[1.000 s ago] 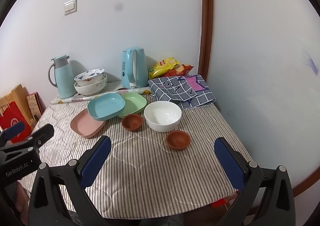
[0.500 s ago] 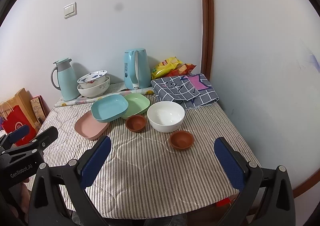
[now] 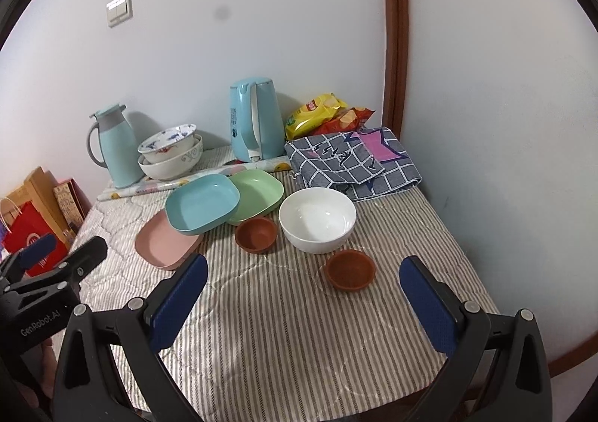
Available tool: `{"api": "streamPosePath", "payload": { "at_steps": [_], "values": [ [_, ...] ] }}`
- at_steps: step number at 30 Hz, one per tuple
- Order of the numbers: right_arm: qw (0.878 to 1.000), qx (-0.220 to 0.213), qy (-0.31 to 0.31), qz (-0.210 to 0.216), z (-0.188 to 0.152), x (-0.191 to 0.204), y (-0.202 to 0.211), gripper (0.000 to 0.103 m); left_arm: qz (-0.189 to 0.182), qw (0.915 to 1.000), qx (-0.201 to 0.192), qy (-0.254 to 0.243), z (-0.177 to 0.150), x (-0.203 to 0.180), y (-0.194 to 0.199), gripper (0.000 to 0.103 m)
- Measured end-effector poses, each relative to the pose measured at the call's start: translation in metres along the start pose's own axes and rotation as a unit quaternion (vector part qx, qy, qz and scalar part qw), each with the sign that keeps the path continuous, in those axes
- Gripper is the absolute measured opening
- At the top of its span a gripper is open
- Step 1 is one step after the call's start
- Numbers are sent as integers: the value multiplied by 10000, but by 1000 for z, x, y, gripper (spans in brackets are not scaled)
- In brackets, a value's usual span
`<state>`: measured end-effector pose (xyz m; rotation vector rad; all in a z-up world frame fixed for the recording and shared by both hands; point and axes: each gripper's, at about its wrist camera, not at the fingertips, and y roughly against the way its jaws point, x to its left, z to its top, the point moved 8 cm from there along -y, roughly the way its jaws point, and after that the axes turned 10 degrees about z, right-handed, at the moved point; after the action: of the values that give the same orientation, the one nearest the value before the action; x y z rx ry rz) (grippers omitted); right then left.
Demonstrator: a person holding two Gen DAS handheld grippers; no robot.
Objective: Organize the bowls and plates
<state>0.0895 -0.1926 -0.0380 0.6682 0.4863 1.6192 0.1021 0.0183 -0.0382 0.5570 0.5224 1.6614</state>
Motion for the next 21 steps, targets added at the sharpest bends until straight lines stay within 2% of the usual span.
{"api": "streamPosePath", "payload": {
  "at_steps": [7,15,21],
  "values": [
    [9998,102,135,54,25,13,-36,102,116,9997,200,129,16,15,-36,103],
    [9993,265,101,226,47,26,-86,102,227,9989,413,60,27,23,-82,103],
    [9979,370,144,506,54,38,-128,102,248,9980,566,97,31,30,-118,103]
  ]
}}
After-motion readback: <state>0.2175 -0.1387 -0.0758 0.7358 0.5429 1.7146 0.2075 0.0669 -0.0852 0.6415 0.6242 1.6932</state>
